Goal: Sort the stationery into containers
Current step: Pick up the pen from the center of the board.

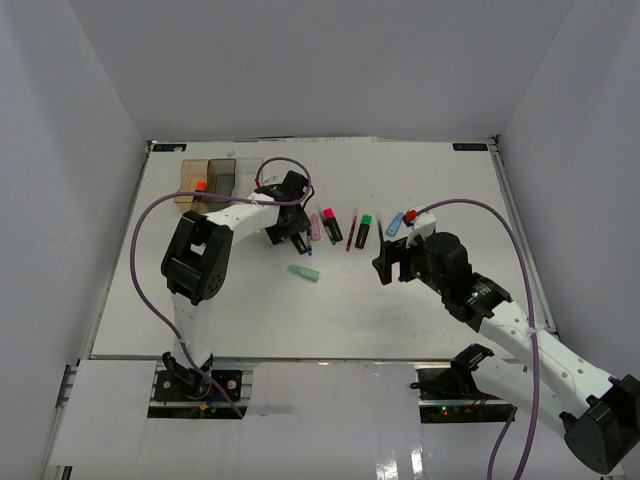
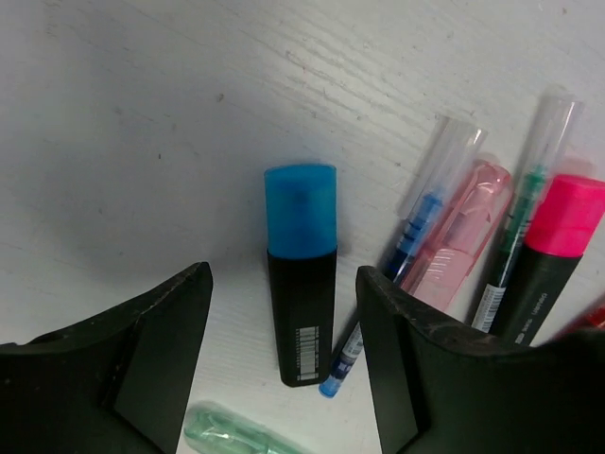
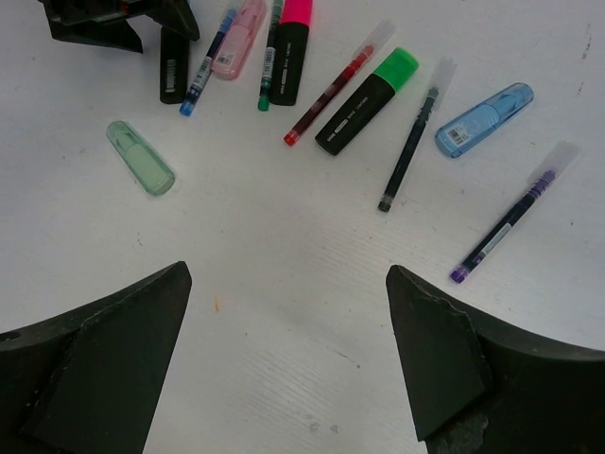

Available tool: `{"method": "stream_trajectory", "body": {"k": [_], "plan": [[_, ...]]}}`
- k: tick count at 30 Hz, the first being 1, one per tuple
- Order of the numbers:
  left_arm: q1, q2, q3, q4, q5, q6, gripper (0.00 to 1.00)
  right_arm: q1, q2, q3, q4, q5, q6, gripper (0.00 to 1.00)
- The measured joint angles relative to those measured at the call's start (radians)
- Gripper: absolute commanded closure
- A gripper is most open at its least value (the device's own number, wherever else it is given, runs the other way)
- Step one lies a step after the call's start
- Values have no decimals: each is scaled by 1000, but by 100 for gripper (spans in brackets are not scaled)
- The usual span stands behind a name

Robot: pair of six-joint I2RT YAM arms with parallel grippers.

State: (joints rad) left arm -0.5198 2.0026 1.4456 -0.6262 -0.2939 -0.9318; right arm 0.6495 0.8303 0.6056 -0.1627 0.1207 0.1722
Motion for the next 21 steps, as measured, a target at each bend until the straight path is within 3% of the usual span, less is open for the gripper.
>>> {"method": "stream_trajectory", "body": {"k": [8,11,16,21], "plan": [[-18,49,46,-11,-31,-12,34,0,-1,-2,0,5,0,10],[-18,52,50,-21,-38,-13,42,0,-2,-5,1,7,0,10],[-18,53,50,-38,-48,-8,66,0,-7,-14,-1,8,0,10],[-19,47,50,-48,-64,25,80,0,-7,-14,0,8,0,10]]}}
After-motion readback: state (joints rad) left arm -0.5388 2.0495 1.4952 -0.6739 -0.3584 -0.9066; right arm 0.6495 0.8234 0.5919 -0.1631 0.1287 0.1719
